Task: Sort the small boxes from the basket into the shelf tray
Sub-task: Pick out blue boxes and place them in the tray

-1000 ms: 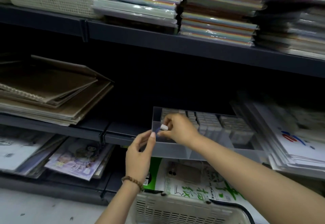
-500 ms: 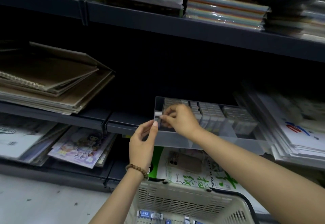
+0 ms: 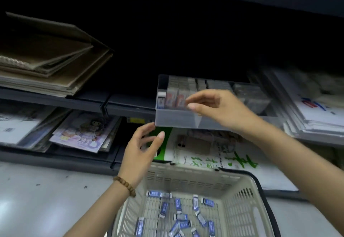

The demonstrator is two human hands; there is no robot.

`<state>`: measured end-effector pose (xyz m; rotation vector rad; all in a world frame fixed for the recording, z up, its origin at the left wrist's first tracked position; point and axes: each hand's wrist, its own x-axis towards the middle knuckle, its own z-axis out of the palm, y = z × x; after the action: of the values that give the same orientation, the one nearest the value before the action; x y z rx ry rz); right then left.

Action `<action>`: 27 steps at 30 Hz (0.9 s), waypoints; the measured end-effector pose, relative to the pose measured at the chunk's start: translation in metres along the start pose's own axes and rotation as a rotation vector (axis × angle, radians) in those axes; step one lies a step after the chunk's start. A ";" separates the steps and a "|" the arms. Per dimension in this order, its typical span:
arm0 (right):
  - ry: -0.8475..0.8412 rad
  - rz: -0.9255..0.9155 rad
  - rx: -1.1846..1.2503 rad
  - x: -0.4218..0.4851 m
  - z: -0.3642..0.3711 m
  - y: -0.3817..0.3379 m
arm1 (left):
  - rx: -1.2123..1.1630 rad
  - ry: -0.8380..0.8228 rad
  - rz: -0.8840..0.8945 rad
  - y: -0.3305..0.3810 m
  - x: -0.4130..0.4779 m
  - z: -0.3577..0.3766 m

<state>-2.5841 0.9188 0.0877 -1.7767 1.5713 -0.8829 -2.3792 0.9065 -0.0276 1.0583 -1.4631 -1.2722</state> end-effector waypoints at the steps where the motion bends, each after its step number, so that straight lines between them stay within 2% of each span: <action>1: -0.034 0.050 0.079 -0.020 -0.005 0.006 | 0.035 -0.043 -0.029 -0.011 -0.014 0.000; 3: -0.123 0.184 0.206 -0.058 -0.004 0.031 | 0.139 -0.183 -0.123 -0.039 -0.039 0.003; 5: -0.220 0.332 0.229 -0.085 0.013 0.074 | 0.281 -0.369 -0.242 -0.072 -0.053 0.010; 8: -0.370 0.585 0.169 -0.116 0.062 0.159 | 0.435 -0.622 -0.477 -0.137 -0.057 0.030; 11: -0.470 0.747 0.061 -0.140 0.121 0.244 | 0.623 -0.773 -0.601 -0.209 -0.064 0.050; 13: -0.486 0.802 0.065 -0.150 0.157 0.287 | 0.638 -0.805 -0.664 -0.244 -0.072 0.060; 15: -0.462 0.837 0.098 -0.156 0.185 0.316 | 0.654 -0.828 -0.656 -0.268 -0.077 0.069; 19: -0.429 0.797 0.065 -0.165 0.224 0.343 | 0.827 -0.857 -0.478 -0.299 -0.072 0.079; 21: -0.365 0.736 -0.052 -0.170 0.239 0.348 | 0.898 -0.875 -0.356 -0.310 -0.071 0.081; 24: -0.278 0.639 -0.188 -0.178 0.250 0.350 | 0.895 -0.742 -0.279 -0.322 -0.073 0.083; 27: -0.185 0.721 -0.121 -0.185 0.243 0.354 | 0.884 -0.657 -0.264 -0.327 -0.081 0.089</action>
<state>-2.6136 1.0632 -0.3559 -1.1625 1.9608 -0.2715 -2.4327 0.9704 -0.3660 1.5021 -2.5965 -1.2185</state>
